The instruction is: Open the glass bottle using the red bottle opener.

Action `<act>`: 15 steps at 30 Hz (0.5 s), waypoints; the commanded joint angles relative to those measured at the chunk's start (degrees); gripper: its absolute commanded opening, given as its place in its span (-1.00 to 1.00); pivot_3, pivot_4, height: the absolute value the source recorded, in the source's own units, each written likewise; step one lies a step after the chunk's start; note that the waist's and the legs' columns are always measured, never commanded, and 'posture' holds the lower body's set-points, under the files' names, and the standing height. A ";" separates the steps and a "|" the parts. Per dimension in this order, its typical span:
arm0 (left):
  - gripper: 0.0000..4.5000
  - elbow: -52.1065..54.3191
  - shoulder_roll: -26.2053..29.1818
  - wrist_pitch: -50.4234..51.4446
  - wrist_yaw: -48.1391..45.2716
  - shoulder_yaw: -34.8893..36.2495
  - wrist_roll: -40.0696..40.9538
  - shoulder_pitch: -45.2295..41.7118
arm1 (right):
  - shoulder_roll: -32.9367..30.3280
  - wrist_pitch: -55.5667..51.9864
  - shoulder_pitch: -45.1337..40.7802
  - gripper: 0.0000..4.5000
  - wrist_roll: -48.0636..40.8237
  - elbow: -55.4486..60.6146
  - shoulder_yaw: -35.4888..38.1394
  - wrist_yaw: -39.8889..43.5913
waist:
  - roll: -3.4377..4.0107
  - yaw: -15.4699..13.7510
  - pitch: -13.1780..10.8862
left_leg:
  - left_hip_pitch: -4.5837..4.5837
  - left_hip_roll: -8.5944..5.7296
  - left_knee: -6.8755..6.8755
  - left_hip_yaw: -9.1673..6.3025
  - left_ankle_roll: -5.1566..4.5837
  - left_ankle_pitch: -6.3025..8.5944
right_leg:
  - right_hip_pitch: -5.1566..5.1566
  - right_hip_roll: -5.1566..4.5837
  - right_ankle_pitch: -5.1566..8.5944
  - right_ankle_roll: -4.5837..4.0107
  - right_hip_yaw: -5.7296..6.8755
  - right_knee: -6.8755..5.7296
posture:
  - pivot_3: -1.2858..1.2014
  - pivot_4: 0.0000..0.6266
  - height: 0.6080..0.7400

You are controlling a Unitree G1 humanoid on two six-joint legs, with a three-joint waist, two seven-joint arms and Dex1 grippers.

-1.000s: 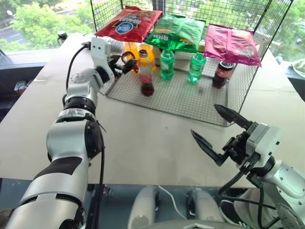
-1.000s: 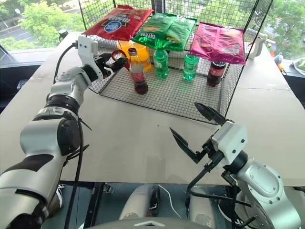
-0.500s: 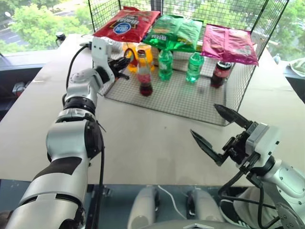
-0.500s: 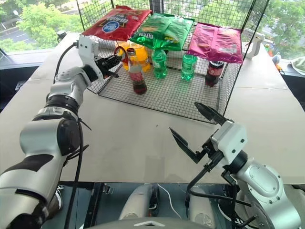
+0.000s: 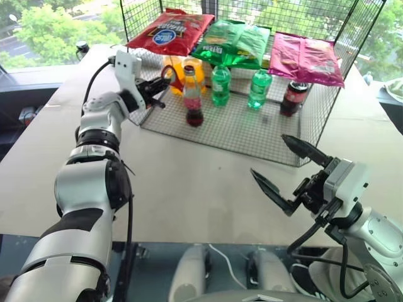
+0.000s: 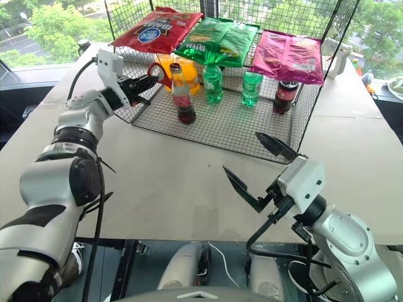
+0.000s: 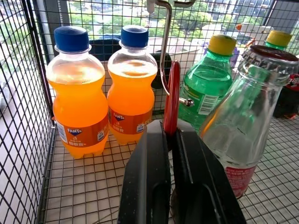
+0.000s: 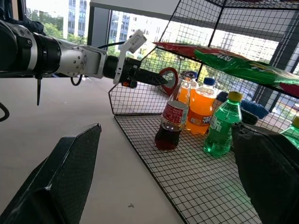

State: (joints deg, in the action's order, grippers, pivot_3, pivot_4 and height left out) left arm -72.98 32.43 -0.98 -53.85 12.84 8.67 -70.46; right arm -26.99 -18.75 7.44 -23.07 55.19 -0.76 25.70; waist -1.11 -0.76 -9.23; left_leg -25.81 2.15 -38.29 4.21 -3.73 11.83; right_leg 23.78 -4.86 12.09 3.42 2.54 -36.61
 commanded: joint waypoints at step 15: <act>-0.97 4.27 4.65 -0.45 -9.34 0.17 0.76 1.65 | -0.01 -0.40 0.57 1.00 -0.94 0.97 -0.20 -0.18 | 0.00 0.05 0.00 | 0.00 0.02 0.00 -0.02 0.00 0.00 | 0.00 0.00 0.06 -0.11 0.00 -0.01 | 0.03 -0.52 1.00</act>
State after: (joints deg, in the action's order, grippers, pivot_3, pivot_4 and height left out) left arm -71.62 35.74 -0.93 -62.40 11.95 8.23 -68.41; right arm -26.97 -19.09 8.12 -23.13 55.05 -1.16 25.81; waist -1.11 -0.71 -9.23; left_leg -25.81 2.16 -38.30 4.20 -3.74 11.83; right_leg 23.78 -4.87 12.15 3.31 2.54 -36.62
